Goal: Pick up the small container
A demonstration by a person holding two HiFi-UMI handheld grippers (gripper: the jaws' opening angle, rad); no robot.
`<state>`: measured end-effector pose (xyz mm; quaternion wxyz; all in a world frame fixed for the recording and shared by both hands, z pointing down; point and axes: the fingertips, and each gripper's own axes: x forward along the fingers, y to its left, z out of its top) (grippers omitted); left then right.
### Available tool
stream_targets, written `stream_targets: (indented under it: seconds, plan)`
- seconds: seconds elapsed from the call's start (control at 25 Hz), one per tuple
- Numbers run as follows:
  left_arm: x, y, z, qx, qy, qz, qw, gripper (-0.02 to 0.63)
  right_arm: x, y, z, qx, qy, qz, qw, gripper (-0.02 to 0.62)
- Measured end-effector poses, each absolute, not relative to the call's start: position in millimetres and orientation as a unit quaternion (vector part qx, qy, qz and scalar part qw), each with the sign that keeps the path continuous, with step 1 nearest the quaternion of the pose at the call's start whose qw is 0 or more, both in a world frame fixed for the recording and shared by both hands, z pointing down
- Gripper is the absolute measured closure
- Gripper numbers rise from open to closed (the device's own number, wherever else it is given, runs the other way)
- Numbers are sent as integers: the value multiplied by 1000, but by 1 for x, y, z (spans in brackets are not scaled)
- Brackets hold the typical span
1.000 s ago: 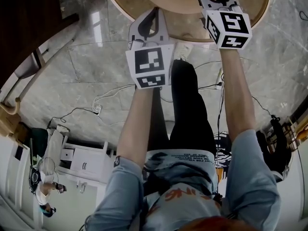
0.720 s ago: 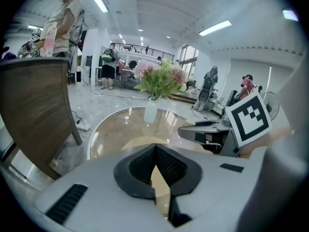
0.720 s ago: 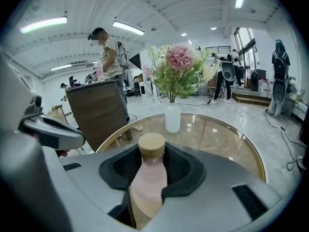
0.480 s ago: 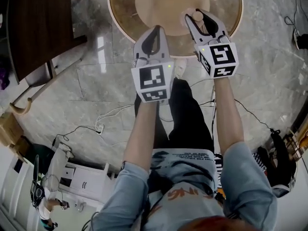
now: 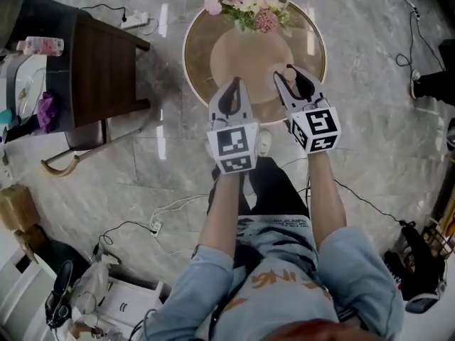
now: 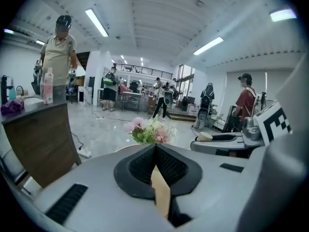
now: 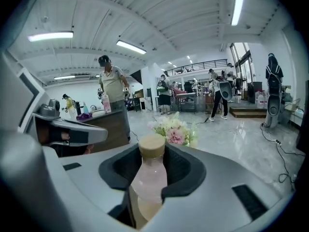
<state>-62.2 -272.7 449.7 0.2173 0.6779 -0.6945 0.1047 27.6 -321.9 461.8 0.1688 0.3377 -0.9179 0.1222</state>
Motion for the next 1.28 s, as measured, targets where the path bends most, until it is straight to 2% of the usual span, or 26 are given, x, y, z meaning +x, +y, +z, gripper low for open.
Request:
stream_targets:
  seconds: [0.16, 0.36, 0.76, 1.28]
  plan:
    - [-63, -271, 399, 672, -705, 90, 209, 583, 38, -318, 404, 348, -916, 130, 152, 445]
    - [-62, -273, 338, 657, -724, 47, 203, 583, 58, -322, 330, 381, -911, 128, 97, 445]
    - [-34, -296, 235, 690, -712, 17, 127, 583, 109, -333, 213, 415, -906, 66, 56, 445]
    - [-3, -303, 164, 731, -680, 16, 52, 583, 109, -339, 157, 403, -914, 53, 1, 443]
